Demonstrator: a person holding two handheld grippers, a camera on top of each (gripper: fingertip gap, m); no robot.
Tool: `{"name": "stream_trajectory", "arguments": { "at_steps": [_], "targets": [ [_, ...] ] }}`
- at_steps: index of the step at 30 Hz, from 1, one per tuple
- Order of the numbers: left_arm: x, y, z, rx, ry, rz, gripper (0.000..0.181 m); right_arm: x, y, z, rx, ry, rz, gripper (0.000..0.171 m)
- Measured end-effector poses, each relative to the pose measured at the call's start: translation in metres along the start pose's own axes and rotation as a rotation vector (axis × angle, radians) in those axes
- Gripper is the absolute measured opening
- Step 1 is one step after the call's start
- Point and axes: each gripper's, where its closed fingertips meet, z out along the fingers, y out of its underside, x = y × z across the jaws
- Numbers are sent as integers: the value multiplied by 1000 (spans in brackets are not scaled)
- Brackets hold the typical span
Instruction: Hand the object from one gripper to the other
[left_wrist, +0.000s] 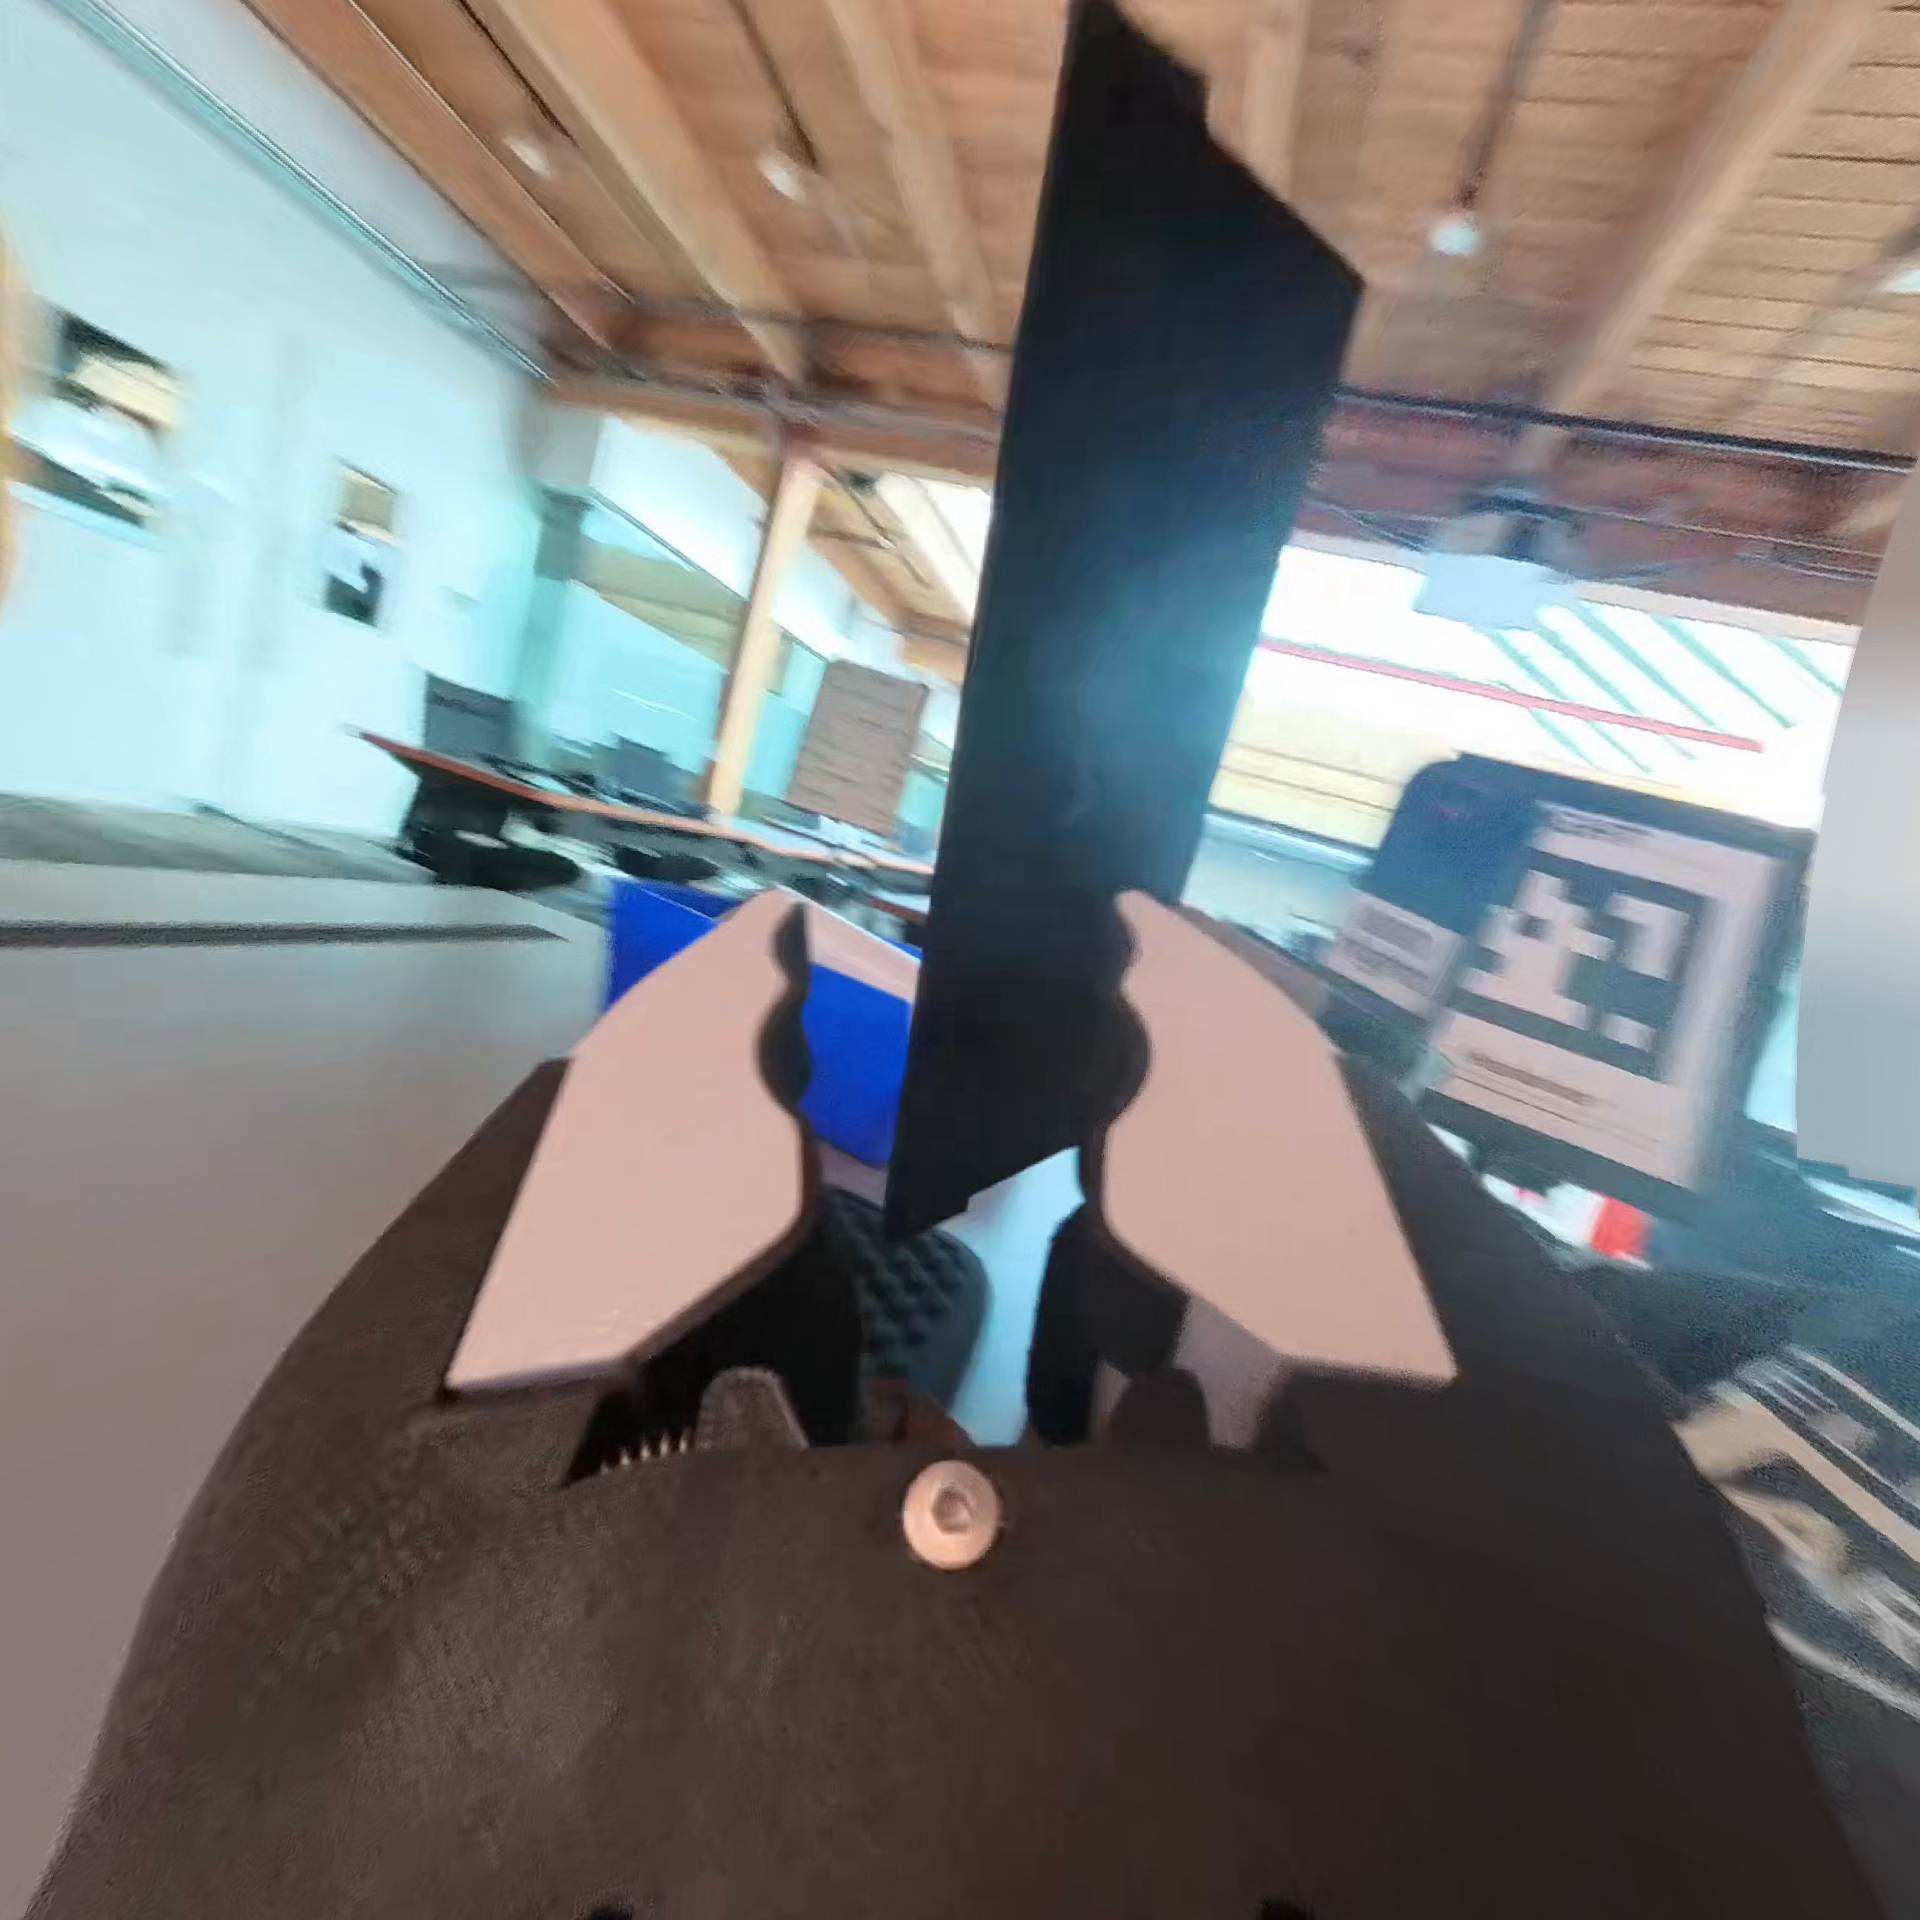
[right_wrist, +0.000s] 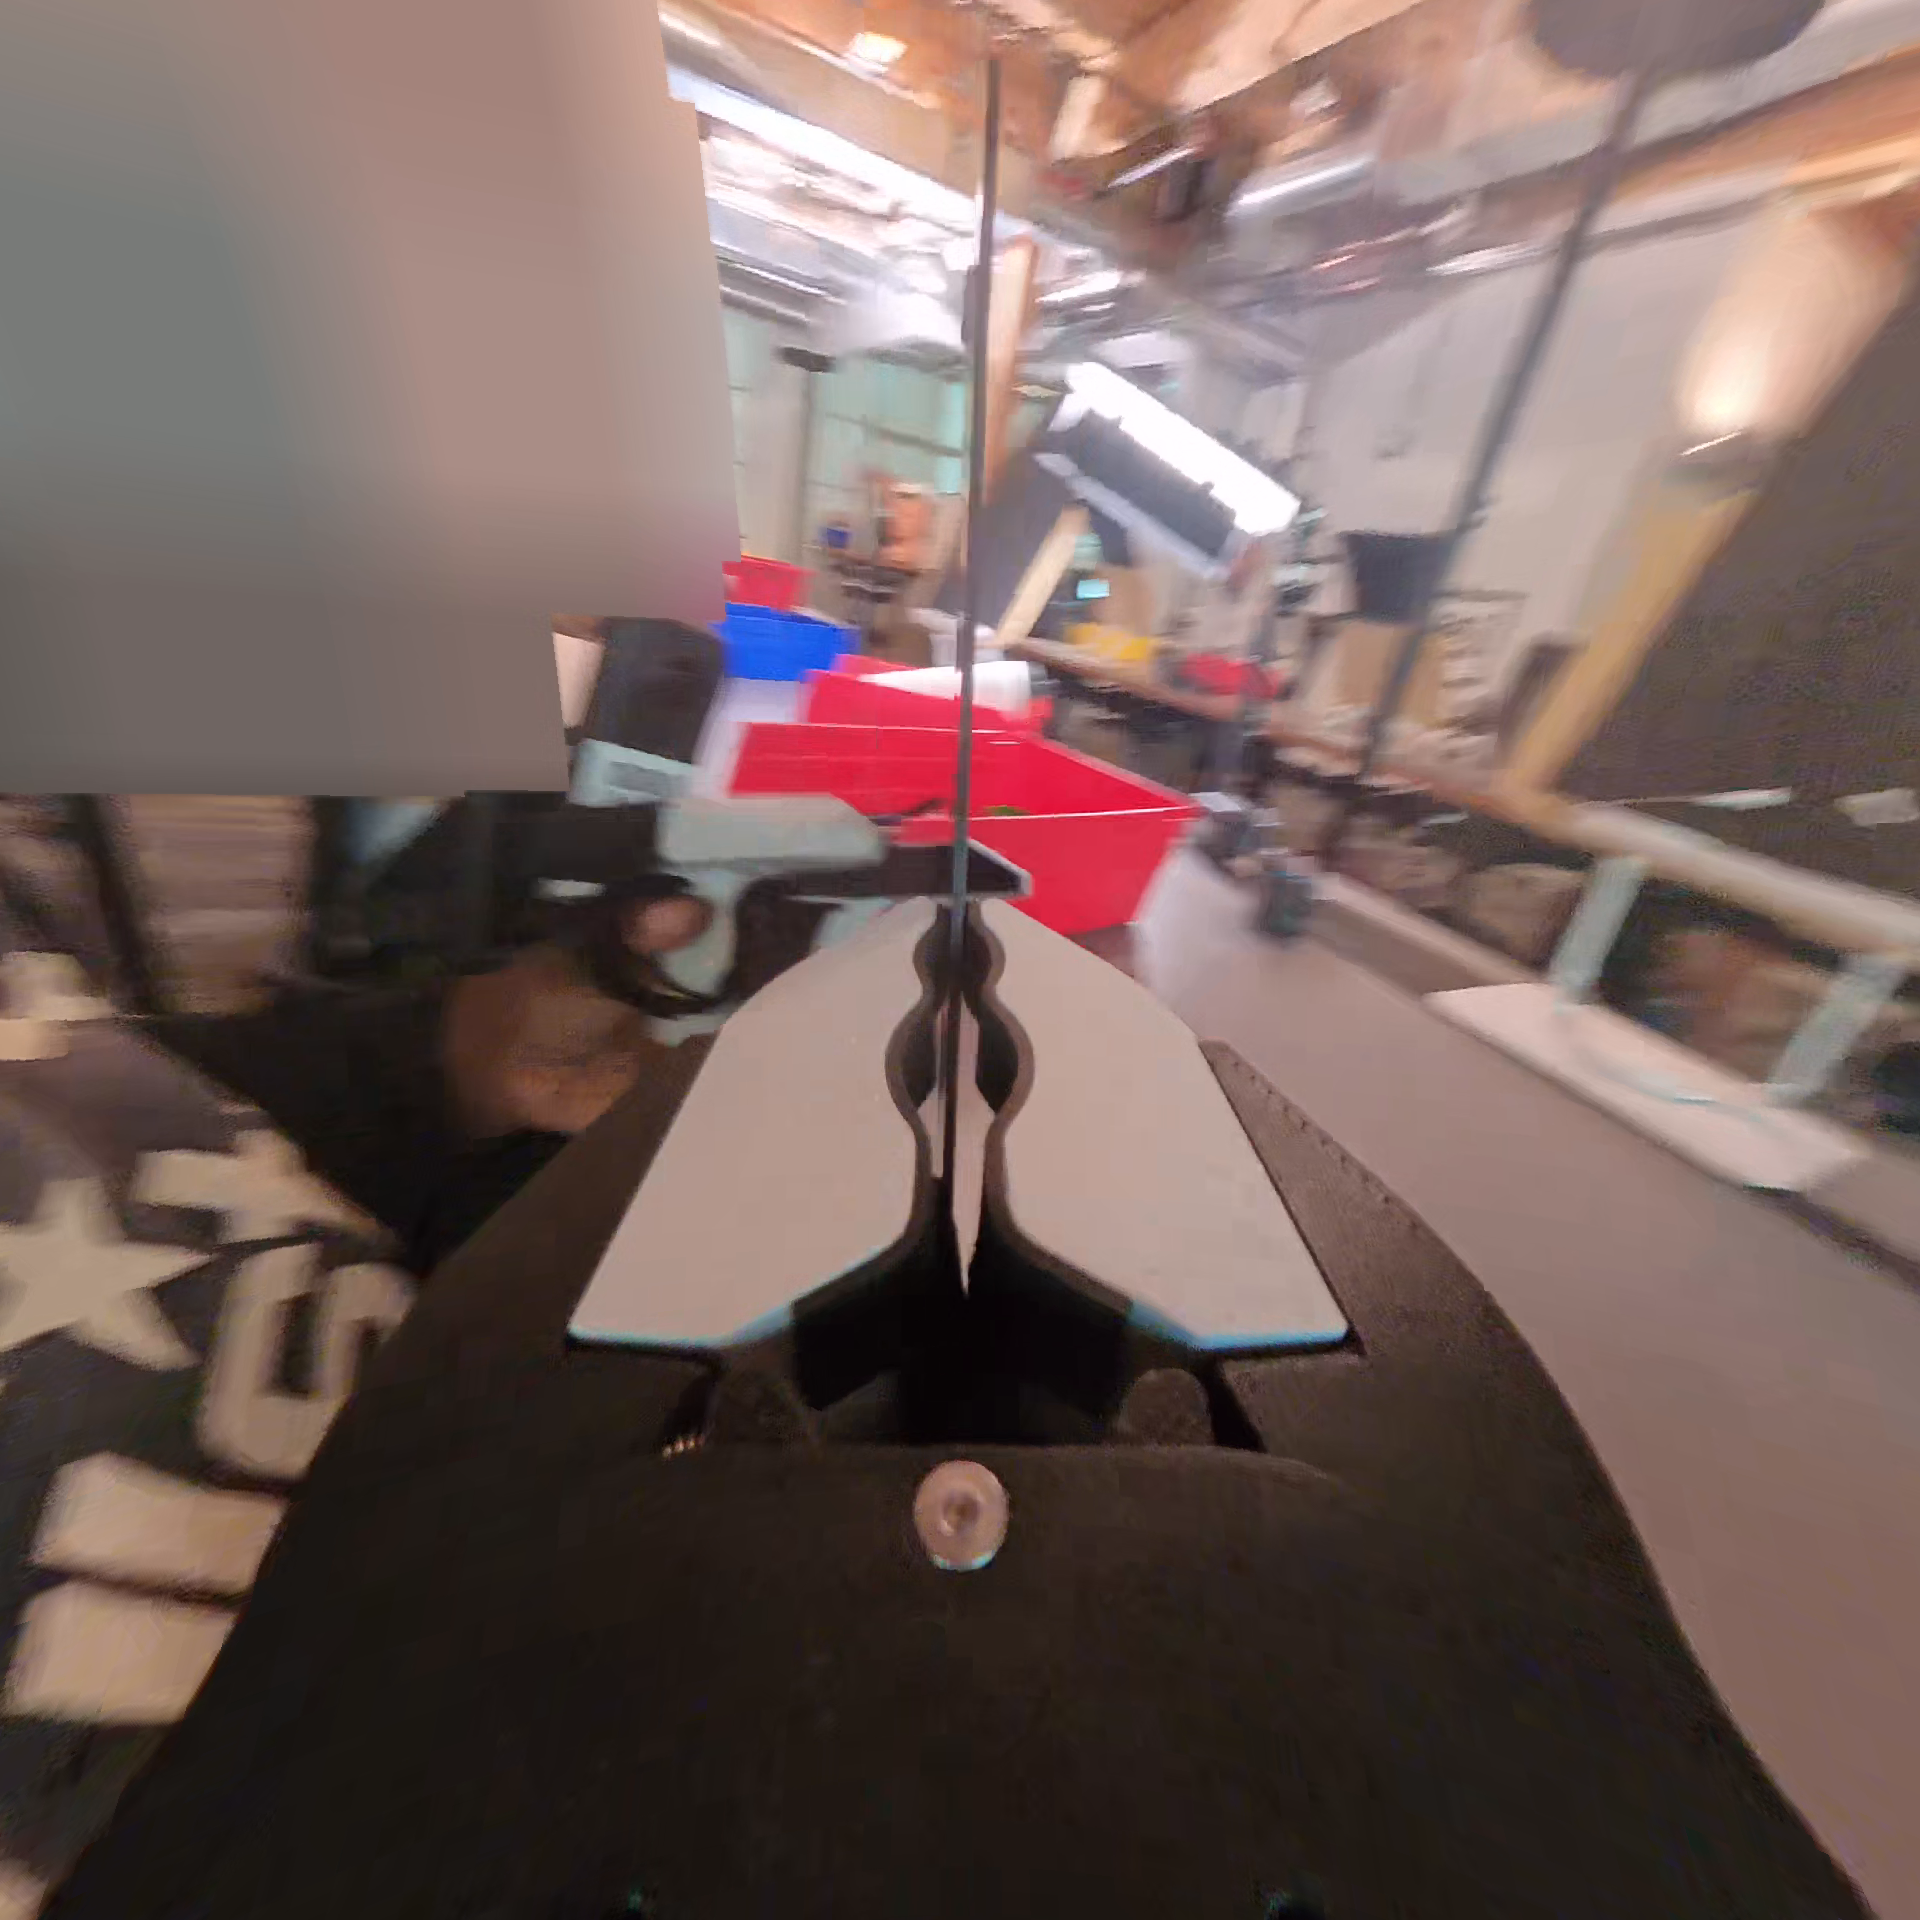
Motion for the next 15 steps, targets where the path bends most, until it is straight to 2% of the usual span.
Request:
{"name": "stream_trajectory", "arguments": {
  "at_steps": [3,5,8,10,13,15],
  "targets": [
    [7,-10,6,1,-99,173,85,10,-2,-1,-33,228,-274,2],
    [15,-9,16,-17,-145,265,96,10,-4,0,-54,338,-448,2],
    [18,-12,28,13,-195,297,95,4,-3,1,-84,415,-601,1],
    [20,-11,31,20,-143,229,89,0,-2,2,-85,416,-621,1],
    [23,-10,29,33,-63,149,84,-4,-2,4,-72,379,-615,2],
    [24,-10,24,24,1,113,84,-12,2,7,-82,281,-585,6]
  ]
}}
